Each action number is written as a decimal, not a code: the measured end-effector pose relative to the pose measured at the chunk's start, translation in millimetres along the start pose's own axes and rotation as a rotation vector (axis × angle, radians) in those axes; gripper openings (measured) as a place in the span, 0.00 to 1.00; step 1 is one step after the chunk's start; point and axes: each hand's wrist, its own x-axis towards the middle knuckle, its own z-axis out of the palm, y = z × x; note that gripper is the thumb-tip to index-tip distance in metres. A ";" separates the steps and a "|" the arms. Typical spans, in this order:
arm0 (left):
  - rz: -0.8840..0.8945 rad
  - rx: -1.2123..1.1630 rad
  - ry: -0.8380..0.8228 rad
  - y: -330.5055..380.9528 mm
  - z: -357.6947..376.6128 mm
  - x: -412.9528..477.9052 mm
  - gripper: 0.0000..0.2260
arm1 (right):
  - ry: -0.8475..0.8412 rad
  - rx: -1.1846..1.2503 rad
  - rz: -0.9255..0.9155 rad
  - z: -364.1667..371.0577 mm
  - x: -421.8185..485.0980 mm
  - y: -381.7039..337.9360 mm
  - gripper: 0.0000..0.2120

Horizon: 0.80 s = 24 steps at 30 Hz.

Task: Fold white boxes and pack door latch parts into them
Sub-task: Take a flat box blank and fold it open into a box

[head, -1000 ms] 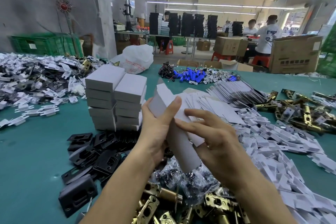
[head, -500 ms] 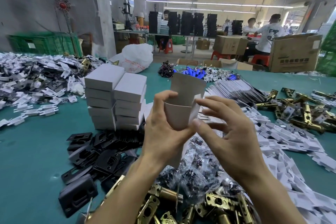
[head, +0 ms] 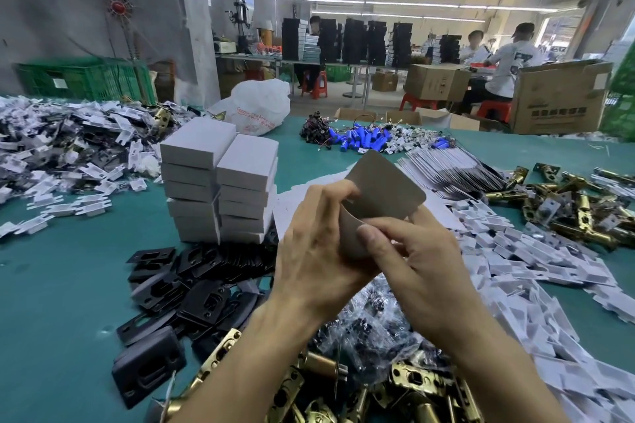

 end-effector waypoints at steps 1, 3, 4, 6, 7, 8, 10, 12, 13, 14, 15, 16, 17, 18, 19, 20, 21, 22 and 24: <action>-0.004 0.016 -0.005 0.6 -0.7 0.1 0.26 | -0.027 0.010 0.010 -0.1 0.4 -0.4 0.10; -0.008 0.034 -0.009 1.5 -1.9 0.5 0.24 | -0.054 0.065 0.027 -2.4 1.5 -1.7 0.11; -0.005 0.036 -0.009 1.7 -2.1 0.9 0.24 | -0.044 0.111 0.034 -4.5 2.0 -2.4 0.10; 0.000 0.037 -0.010 2.1 -1.7 1.0 0.25 | 0.009 0.197 0.033 -8.8 2.9 -4.9 0.10; 0.004 0.044 -0.015 1.8 -1.5 0.7 0.25 | 0.053 0.243 0.028 -11.1 3.6 -6.5 0.11; 0.011 0.057 -0.023 1.1 -1.5 0.3 0.26 | 0.103 0.300 0.024 -13.3 4.5 -8.4 0.10; 0.025 0.087 -0.041 -1.6 -2.2 0.3 0.29 | 0.184 0.450 0.028 -18.2 5.9 -12.4 0.10; 0.041 0.114 -0.062 -3.1 -2.1 0.4 0.31 | 0.200 0.515 0.066 -21.3 7.0 -15.5 0.11; 0.049 0.128 -0.070 -2.8 -1.3 0.1 0.33 | 0.191 0.497 0.091 -22.0 7.0 -16.4 0.11; 0.056 0.137 -0.074 -2.3 -0.2 -0.1 0.35 | 0.180 0.472 0.111 -22.2 7.1 -17.0 0.10; 0.061 0.136 -0.075 -1.8 1.0 -0.5 0.37 | 0.168 0.459 0.123 -21.9 6.8 -17.2 0.08; 0.061 0.124 -0.072 -1.1 1.9 -0.7 0.38 | 0.156 0.460 0.131 -21.6 6.5 -17.0 0.06; 0.057 0.105 -0.068 -0.7 2.3 -0.9 0.38 | 0.144 0.466 0.137 -21.3 6.4 -16.6 0.05; 0.050 0.088 -0.064 -0.7 2.5 -0.9 0.38 | 0.129 0.470 0.145 -21.2 6.2 -16.2 0.05; 0.044 0.078 -0.066 -0.9 2.6 -0.8 0.39 | 0.116 0.473 0.162 -21.1 6.1 -15.4 0.05; 0.041 0.073 -0.072 -0.9 2.7 -1.0 0.38 | 0.100 0.484 0.193 -21.0 6.0 -14.4 0.07; 0.037 0.066 -0.077 -0.3 2.6 -1.2 0.37 | 0.082 0.504 0.234 -20.7 6.0 -13.3 0.10; 0.032 0.056 -0.079 0.7 2.3 -1.4 0.36 | 0.062 0.530 0.272 -20.1 5.8 -12.3 0.12; 0.024 0.040 -0.073 2.7 1.7 -1.4 0.36 | 0.038 0.566 0.305 -18.4 5.6 -11.6 0.15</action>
